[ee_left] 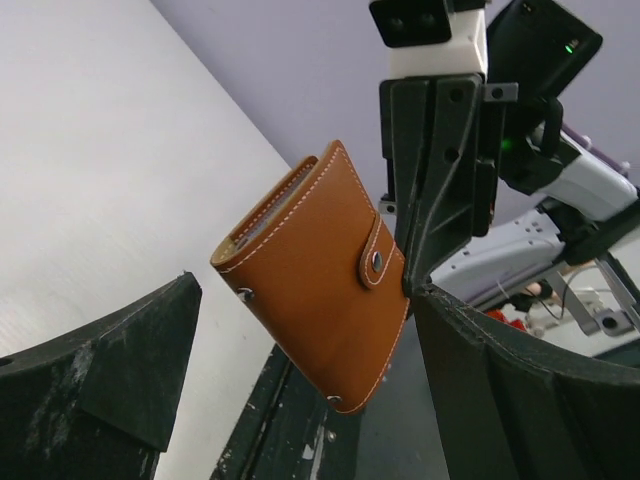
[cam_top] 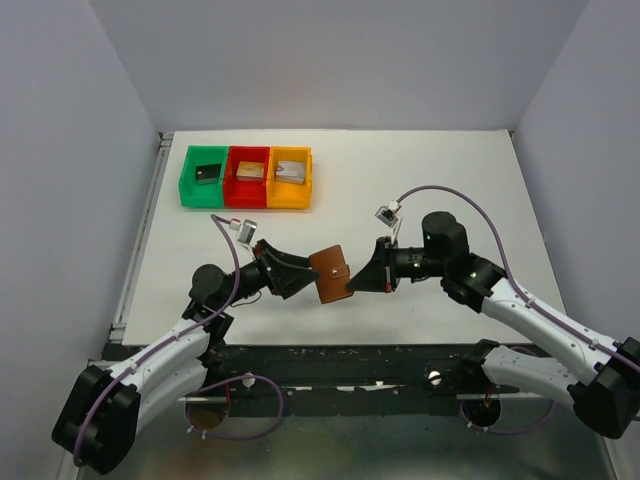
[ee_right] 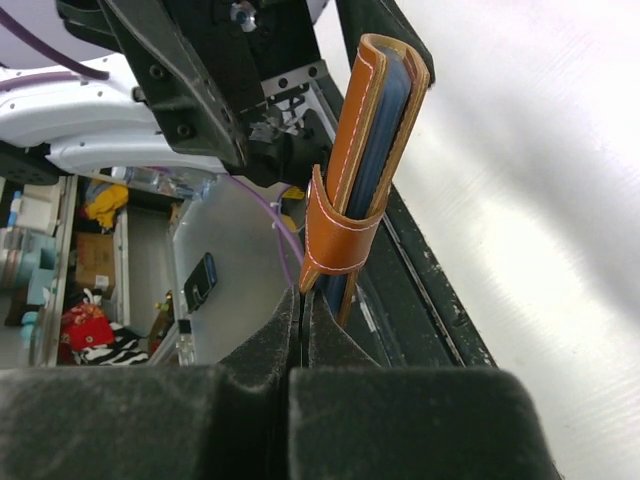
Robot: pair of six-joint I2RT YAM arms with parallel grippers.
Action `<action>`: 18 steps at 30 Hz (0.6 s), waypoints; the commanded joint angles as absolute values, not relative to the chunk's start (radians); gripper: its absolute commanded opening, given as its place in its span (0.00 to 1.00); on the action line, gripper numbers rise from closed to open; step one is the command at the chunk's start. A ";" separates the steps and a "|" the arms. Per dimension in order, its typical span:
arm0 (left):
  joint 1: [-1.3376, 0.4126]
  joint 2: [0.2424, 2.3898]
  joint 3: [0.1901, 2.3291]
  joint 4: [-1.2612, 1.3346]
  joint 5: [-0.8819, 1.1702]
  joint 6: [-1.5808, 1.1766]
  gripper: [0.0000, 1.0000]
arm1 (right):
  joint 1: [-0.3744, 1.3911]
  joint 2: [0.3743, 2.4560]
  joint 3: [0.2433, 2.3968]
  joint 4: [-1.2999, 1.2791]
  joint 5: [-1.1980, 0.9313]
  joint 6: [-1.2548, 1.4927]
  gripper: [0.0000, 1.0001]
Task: Take the credit cards out of the card holder
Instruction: Open the card holder at the center of the board.
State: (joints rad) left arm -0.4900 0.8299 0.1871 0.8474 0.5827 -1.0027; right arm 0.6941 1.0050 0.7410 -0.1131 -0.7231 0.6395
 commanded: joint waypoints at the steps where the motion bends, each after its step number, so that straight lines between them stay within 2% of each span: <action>1: -0.486 0.888 0.227 1.017 0.738 -1.043 0.99 | 0.696 1.009 0.749 -0.011 -0.805 0.689 0.00; 10: -0.486 0.905 0.229 1.054 0.733 -1.060 0.98 | 0.698 1.022 0.739 0.074 -0.853 0.712 0.00; 15: -0.486 0.897 0.235 1.077 0.721 -1.071 0.91 | 0.695 1.028 0.727 0.049 -0.839 0.686 0.00; 18: -0.486 0.907 0.244 1.111 0.739 -1.089 0.83 | 0.696 1.031 0.724 0.034 -0.830 0.673 0.00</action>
State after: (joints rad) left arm -0.4900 0.9035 0.2058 1.0164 0.7052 -1.0679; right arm 0.6941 1.0275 0.7330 0.0204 -0.8078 0.6952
